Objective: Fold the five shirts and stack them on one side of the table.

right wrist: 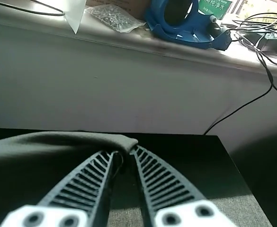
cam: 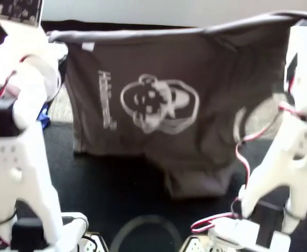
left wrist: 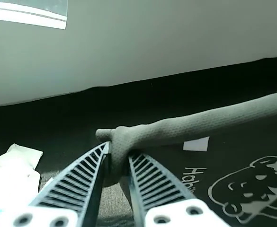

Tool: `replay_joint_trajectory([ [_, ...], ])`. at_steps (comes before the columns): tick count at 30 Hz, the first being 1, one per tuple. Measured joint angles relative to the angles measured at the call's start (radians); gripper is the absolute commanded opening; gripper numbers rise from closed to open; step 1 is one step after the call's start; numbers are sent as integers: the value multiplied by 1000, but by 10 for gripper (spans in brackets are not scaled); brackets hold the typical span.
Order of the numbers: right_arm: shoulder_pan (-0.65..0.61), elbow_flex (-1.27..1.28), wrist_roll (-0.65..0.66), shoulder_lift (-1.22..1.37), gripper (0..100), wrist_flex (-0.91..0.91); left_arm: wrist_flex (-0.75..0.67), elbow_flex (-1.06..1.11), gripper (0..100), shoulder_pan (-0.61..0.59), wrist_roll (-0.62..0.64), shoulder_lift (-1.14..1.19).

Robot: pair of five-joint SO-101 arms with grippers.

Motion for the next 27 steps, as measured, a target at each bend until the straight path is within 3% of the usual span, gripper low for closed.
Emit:
replay_joint_trajectory([
  [5,-2,8,0,130,6,-95,-25,-55,8,2,0,155],
  [13,-66,11,0,285,6,-106,-31,-86,8,2,0,348],
  [27,-97,11,0,548,6,241,5,-86,8,0,0,664],
])
